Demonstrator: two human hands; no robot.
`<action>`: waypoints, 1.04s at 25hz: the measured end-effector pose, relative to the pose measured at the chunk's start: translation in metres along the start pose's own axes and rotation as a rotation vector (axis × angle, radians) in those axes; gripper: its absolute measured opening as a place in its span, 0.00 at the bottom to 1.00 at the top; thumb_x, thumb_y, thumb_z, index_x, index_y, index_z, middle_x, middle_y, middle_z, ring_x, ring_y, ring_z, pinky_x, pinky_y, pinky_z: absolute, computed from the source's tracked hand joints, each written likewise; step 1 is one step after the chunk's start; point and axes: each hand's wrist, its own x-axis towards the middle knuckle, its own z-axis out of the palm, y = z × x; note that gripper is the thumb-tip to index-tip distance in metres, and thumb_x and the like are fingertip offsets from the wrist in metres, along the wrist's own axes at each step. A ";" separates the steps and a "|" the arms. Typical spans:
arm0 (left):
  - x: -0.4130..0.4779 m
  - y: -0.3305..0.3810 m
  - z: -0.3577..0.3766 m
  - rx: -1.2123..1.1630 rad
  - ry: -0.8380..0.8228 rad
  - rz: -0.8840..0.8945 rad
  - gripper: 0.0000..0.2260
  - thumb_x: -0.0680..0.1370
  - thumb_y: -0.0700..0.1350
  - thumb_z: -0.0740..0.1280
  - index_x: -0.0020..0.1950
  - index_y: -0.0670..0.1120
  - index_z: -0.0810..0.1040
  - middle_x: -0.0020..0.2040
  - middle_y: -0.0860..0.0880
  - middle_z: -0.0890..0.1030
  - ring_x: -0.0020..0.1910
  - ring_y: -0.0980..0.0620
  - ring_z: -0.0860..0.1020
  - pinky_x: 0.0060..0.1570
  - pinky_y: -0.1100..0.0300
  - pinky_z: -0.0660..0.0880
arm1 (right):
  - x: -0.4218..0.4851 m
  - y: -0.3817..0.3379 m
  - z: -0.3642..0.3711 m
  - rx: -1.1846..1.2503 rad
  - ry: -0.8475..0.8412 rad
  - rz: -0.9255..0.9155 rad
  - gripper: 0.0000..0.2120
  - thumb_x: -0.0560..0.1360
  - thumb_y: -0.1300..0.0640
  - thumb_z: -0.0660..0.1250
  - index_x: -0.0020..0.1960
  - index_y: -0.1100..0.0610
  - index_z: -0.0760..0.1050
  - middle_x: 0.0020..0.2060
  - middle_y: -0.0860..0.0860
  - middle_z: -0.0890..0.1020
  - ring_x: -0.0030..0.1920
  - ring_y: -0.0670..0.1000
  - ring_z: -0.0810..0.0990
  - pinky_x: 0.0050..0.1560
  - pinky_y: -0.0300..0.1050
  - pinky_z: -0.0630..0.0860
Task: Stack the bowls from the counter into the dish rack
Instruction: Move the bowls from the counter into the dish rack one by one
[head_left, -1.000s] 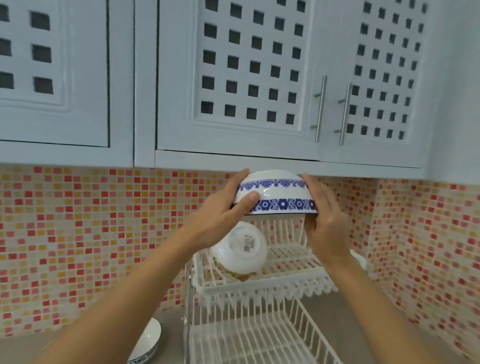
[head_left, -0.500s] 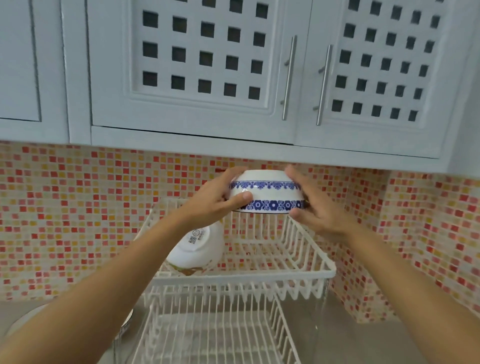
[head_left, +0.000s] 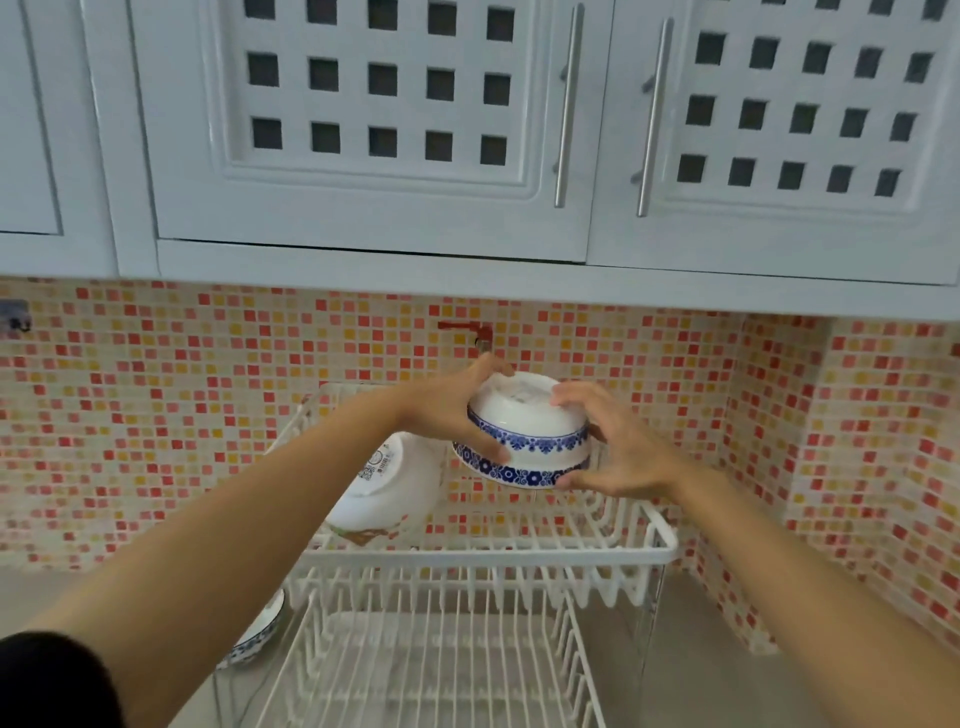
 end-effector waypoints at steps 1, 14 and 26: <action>0.006 0.000 0.001 -0.007 -0.029 -0.007 0.43 0.63 0.54 0.78 0.71 0.55 0.56 0.64 0.51 0.71 0.61 0.48 0.74 0.60 0.53 0.73 | 0.002 0.004 0.003 0.005 -0.024 0.042 0.40 0.62 0.44 0.77 0.68 0.45 0.59 0.72 0.45 0.59 0.70 0.45 0.60 0.71 0.54 0.66; 0.049 -0.008 0.035 0.371 -0.242 -0.203 0.47 0.63 0.62 0.75 0.75 0.46 0.58 0.70 0.48 0.70 0.66 0.46 0.71 0.64 0.51 0.71 | 0.020 0.020 0.017 -0.253 -0.355 0.103 0.49 0.67 0.46 0.75 0.76 0.49 0.46 0.76 0.44 0.52 0.73 0.48 0.58 0.68 0.48 0.66; 0.056 -0.005 0.038 0.469 -0.301 -0.243 0.45 0.62 0.63 0.75 0.73 0.46 0.63 0.68 0.48 0.73 0.64 0.45 0.73 0.64 0.51 0.71 | 0.029 0.027 0.028 -0.408 -0.446 0.123 0.54 0.65 0.41 0.75 0.77 0.54 0.44 0.78 0.50 0.45 0.76 0.53 0.55 0.72 0.51 0.62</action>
